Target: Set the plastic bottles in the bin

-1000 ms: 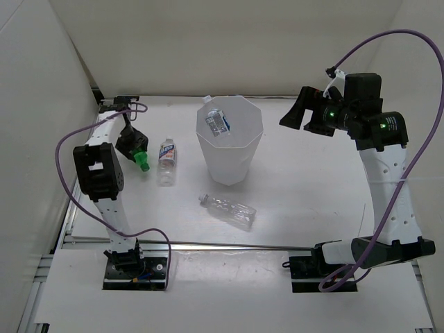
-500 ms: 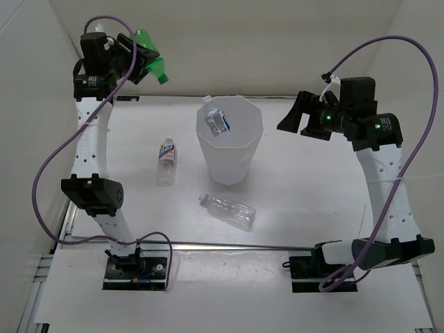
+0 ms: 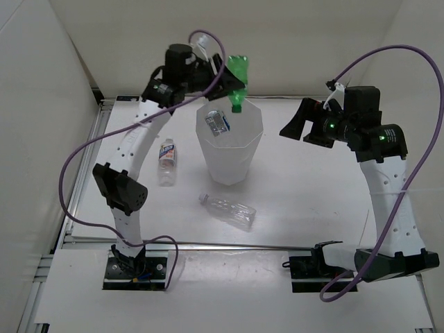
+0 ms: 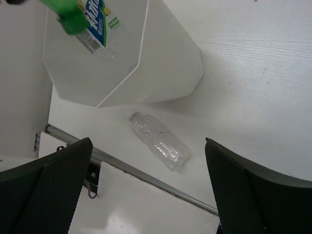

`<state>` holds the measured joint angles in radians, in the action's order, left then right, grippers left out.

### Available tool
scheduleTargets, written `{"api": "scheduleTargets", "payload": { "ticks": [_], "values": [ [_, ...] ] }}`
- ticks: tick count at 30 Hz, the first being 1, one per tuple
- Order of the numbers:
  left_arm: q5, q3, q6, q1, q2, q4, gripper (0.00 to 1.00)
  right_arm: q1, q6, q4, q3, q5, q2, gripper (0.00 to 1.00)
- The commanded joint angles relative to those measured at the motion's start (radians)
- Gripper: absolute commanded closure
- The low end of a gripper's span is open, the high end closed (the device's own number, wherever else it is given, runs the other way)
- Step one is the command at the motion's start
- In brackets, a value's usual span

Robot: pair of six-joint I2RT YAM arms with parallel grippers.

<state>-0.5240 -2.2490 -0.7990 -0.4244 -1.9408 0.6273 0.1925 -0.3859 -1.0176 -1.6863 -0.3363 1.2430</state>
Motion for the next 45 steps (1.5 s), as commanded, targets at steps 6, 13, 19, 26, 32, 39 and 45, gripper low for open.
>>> {"api": "scheduleTargets", "payload": {
  "ticks": [6, 13, 19, 26, 32, 39, 45],
  "values": [
    [0.080, 0.108, 0.196, -0.145, 0.085, 0.038, 0.10, -0.005, -0.001, 0.031, 0.037, 0.002, -0.033, 0.00],
    [0.232, 0.026, 0.274, -0.145, 0.149, 0.091, 0.00, -0.005, 0.009, 0.031, 0.037, 0.002, -0.033, 0.00],
    [0.658, 0.075, 0.284, -0.104, 0.340, 0.091, 0.00, -0.005, 0.009, 0.031, 0.057, 0.002, -0.042, 0.00],
    [0.877, 0.495, 0.031, 0.178, 0.551, 0.210, 0.00, -0.005, 0.018, 0.050, 0.106, -0.017, -0.051, 0.00],
    [0.653, 0.541, 0.012, 0.282, 0.272, 0.506, 0.00, -0.005, 0.027, 0.059, 0.116, -0.035, -0.051, 0.00],
    [0.685, 0.681, 0.145, 0.253, 0.166, 0.313, 0.00, -0.005, 0.067, 0.011, 0.047, -0.046, -0.022, 0.00],
    [0.615, 0.775, 0.219, 0.262, 0.072, 0.240, 0.00, -0.005, 0.101, -0.038, 0.016, -0.033, -0.013, 0.00]
  ]
}}
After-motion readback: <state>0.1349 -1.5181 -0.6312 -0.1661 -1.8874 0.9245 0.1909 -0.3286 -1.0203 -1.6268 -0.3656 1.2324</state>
